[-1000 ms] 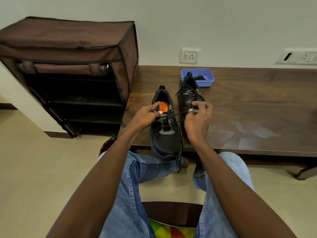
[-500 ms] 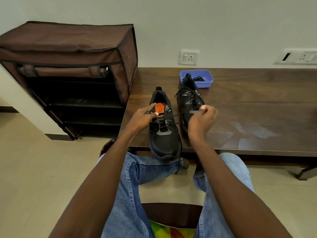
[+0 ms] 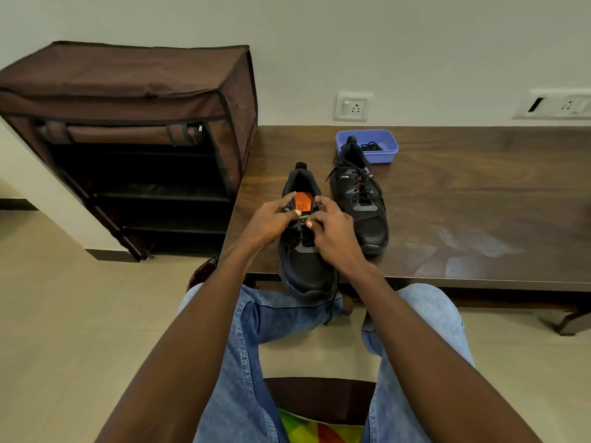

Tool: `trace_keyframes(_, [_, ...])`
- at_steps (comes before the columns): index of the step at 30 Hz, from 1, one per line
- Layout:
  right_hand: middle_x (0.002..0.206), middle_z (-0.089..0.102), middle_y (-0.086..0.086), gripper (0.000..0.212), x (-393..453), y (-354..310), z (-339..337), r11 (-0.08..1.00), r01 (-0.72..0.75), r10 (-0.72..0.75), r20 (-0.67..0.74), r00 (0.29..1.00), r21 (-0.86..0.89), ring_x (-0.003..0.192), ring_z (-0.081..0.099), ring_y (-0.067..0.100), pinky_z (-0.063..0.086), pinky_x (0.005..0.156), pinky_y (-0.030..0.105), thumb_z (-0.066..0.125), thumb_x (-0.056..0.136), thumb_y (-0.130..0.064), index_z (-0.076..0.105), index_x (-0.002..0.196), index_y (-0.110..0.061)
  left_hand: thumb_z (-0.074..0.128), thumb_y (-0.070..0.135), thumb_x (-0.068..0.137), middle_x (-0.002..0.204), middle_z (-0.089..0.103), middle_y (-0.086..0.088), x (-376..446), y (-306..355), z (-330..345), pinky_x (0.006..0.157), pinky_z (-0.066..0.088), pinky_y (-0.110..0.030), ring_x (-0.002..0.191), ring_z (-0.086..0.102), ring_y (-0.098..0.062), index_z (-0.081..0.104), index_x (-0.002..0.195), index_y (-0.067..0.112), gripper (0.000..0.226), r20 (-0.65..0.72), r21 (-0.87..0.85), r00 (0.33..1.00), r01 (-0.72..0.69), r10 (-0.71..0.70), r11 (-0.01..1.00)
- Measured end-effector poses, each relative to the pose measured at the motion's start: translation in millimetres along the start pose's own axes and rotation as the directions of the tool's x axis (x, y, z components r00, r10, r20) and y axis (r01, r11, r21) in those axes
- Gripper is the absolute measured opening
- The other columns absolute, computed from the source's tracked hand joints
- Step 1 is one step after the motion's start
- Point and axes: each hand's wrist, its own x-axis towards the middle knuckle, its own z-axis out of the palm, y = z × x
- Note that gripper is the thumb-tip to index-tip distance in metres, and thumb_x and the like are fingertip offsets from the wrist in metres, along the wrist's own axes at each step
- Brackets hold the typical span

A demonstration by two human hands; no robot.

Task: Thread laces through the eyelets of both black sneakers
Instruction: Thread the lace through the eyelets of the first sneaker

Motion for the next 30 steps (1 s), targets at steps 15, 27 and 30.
trace_keyframes(15, [0.140, 0.054, 0.010, 0.030, 3.6, 6.2, -10.6, 0.998, -0.026, 0.035, -0.196, 0.980, 0.049, 0.133, 0.045, 0.027, 0.035, 0.114, 0.044, 0.073, 0.085, -0.012, 0.074, 0.115, -0.018, 0.060, 0.020, 0.097, 0.127, 0.061, -0.021, 6.4, -9.7, -0.5, 0.072, 0.049, -0.026, 0.081, 0.060, -0.009, 0.044, 0.148, 0.027, 0.054, -0.043, -0.029, 0.998, -0.054, 0.053, 0.998])
trace_keyframes(27, [0.084, 0.068, 0.005, 0.016, 0.2, -0.1, -21.7, 0.848, -0.361, 0.385, 0.016, 0.923, 0.387, 0.076, 0.067, 0.023, 0.055, 0.075, 0.043, 0.038, 0.101, -0.004, 0.049, 0.095, -0.015, 0.060, 0.027, 0.097, 0.073, 0.061, 0.000, 10.9, -17.6, 3.5, 0.060, 0.051, -0.035, 0.053, 0.053, -0.012, 0.040, 0.149, 0.037, 0.057, -0.052, -0.002, 0.998, -0.020, 0.020, 1.000])
trace_keyframes(30, [0.076, 0.067, 0.010, 0.022, 1.2, -4.3, -41.1, 0.712, -0.434, 0.466, 0.092, 0.880, 0.553, 0.066, 0.066, 0.023, 0.057, 0.062, 0.034, 0.038, 0.098, 0.003, 0.050, 0.089, -0.013, 0.059, 0.027, 0.098, 0.076, 0.060, 0.000, 8.5, -15.9, 3.0, 0.062, 0.052, -0.035, 0.054, 0.053, -0.012, 0.039, 0.150, 0.037, 0.057, -0.050, -0.002, 0.998, -0.027, 0.026, 1.000])
